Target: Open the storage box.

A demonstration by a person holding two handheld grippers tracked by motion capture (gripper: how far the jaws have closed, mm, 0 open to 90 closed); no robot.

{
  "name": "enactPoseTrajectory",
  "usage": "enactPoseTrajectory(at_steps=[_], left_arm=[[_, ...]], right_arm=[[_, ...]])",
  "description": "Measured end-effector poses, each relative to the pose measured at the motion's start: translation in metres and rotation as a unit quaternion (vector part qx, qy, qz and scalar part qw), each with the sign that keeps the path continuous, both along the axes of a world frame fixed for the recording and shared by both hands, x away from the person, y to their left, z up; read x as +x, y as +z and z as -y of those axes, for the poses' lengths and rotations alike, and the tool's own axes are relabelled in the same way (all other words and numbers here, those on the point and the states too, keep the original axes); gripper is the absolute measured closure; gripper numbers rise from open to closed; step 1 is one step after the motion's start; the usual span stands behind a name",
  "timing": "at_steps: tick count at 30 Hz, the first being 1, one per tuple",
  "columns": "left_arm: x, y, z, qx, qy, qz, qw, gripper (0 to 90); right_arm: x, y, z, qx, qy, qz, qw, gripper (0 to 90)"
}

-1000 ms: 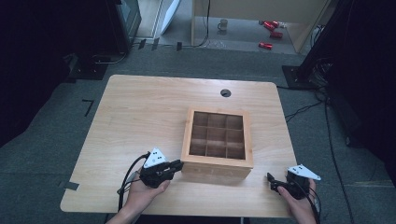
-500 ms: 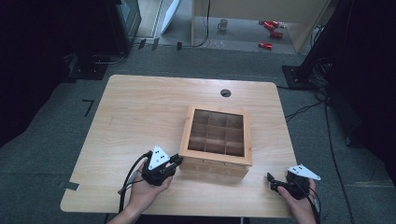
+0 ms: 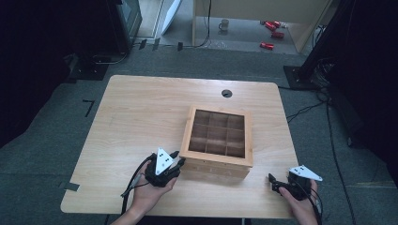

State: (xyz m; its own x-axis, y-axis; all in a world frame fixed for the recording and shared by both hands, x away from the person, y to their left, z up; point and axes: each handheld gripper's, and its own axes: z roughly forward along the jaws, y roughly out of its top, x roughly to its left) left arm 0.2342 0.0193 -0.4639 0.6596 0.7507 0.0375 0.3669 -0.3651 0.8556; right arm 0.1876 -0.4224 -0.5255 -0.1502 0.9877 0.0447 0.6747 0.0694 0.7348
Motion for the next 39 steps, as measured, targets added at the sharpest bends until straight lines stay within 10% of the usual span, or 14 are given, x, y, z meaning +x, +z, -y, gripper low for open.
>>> enactPoseTrajectory(at_steps=[6,8,15,39], left_arm=[[0.003,-0.001,-0.003,-0.009,0.003,-0.006,0.9999,56.4],[0.004,-0.001,-0.003,-0.011,0.001,-0.008,0.9999,55.8],[0.005,0.001,-0.003,-0.015,-0.004,0.005,0.9999,55.7],[0.016,0.030,0.001,-0.046,-0.011,0.032,0.9984,54.6]], right_arm=[[-0.002,0.001,0.000,0.008,0.006,0.003,1.0000,15.9],[-0.008,0.010,-0.004,0.054,0.030,0.016,0.9980,17.6],[-0.014,0.044,-0.030,0.085,0.078,0.069,0.9910,19.8],[0.011,0.087,-0.082,0.029,0.130,0.118,0.9841,20.2]])
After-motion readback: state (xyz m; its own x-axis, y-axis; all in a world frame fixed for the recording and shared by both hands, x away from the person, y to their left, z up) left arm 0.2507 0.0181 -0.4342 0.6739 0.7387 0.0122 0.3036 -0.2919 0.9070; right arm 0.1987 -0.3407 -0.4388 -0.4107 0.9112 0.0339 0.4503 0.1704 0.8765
